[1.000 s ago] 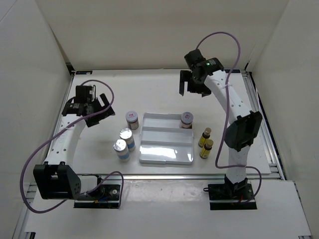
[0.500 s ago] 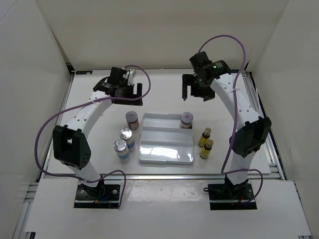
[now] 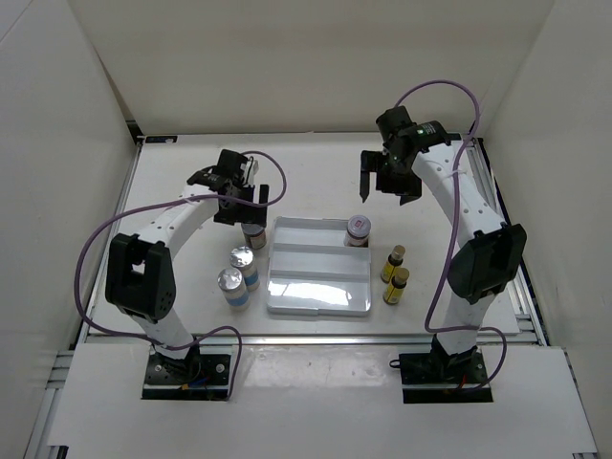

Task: Organize the condiment bottles

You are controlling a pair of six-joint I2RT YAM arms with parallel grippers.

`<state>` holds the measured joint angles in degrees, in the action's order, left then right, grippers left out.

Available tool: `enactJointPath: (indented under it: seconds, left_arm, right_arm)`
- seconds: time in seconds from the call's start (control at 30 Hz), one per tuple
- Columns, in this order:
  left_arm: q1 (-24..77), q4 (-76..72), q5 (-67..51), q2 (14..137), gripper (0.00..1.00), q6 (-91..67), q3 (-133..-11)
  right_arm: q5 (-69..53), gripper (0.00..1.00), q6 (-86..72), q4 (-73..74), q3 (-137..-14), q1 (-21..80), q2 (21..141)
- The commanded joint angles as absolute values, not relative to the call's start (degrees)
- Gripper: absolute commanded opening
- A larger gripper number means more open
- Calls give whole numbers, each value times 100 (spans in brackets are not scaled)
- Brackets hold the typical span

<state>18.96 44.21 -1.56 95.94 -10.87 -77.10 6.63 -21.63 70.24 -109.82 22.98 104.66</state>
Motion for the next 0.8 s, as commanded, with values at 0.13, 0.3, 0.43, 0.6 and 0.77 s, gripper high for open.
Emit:
enactJointPath:
  seconds: [0.13,0.3,0.43,0.6,0.77]
  left_arm:
    - [2013,4043,-431,9606,97,-1248,-7541]
    - [2013,3981,-483,9738,79,-1310,-7620]
    - [2013,3929,-536,9791,72,-1362,-7673]
    - [2013,3929,-589,9791,63,-1362,-7620]
    - [2013,3929,-484,9686,49,-1362,-7760]
  right_arm:
    - [501,100,-2145,6996,-10951,2285,10195]
    - [501,100,-2145,6996,-10898,2233,10195]
    - [439,100,-2197,6996,-10846,2232,10195]
    - [387,100,-2197,6996,-10846,2232,10195]
    - [334,100,-2197,6996,-10793,2232,10195]
